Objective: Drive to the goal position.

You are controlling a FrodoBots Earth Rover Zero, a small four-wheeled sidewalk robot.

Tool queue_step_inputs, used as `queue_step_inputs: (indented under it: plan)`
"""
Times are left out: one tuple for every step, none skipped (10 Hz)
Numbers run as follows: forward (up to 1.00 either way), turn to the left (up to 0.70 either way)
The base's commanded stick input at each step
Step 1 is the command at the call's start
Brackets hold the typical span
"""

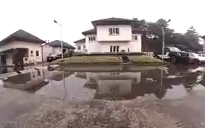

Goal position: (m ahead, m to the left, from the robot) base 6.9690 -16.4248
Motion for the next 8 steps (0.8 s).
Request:
queue_step_inputs:
  plan:
    - [0.5, 0.0]
    - [0.5, 0.0]
    - [0.5, 0.0]
    - [0.5, 0.0]
    - [0.5, 0.0]
    - [0.5, 0.0]
    - [0.5, 0.0]
    - [0.5, 0.0]
